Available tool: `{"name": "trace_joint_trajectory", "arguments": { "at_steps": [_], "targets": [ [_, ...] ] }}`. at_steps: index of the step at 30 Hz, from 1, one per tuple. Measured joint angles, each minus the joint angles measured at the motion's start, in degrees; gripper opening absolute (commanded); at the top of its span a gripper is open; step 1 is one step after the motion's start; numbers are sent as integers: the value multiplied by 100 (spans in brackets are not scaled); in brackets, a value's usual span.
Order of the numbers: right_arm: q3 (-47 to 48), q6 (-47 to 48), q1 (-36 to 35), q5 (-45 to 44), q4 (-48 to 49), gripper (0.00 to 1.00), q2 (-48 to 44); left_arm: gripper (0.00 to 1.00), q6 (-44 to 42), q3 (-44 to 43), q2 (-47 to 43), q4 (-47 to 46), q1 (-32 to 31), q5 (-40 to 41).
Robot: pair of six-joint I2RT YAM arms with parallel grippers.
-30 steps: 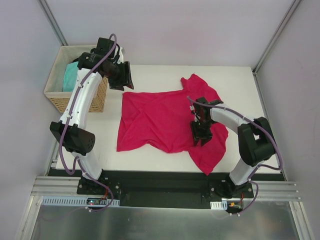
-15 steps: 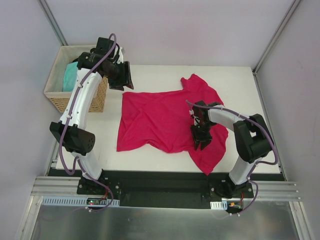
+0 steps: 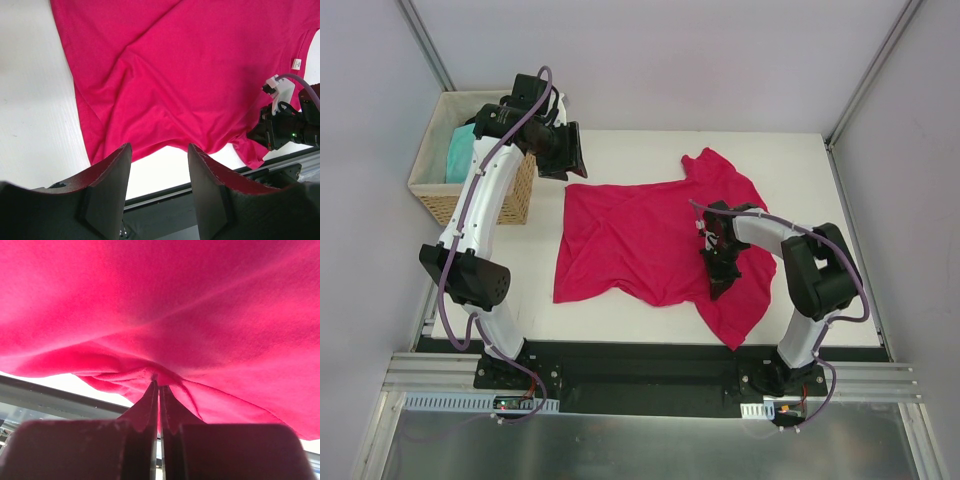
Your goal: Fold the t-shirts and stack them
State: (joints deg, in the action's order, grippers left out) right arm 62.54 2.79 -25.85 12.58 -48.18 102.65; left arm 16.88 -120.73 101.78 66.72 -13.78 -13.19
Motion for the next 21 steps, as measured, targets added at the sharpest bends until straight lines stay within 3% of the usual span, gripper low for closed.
{"name": "trace_joint_trajectory", "arguments": {
  "at_steps": [21],
  "targets": [
    [-343,-13,-354,1670,-560,2,-1139,48,0,-85,22,0,0,-9]
  ]
}}
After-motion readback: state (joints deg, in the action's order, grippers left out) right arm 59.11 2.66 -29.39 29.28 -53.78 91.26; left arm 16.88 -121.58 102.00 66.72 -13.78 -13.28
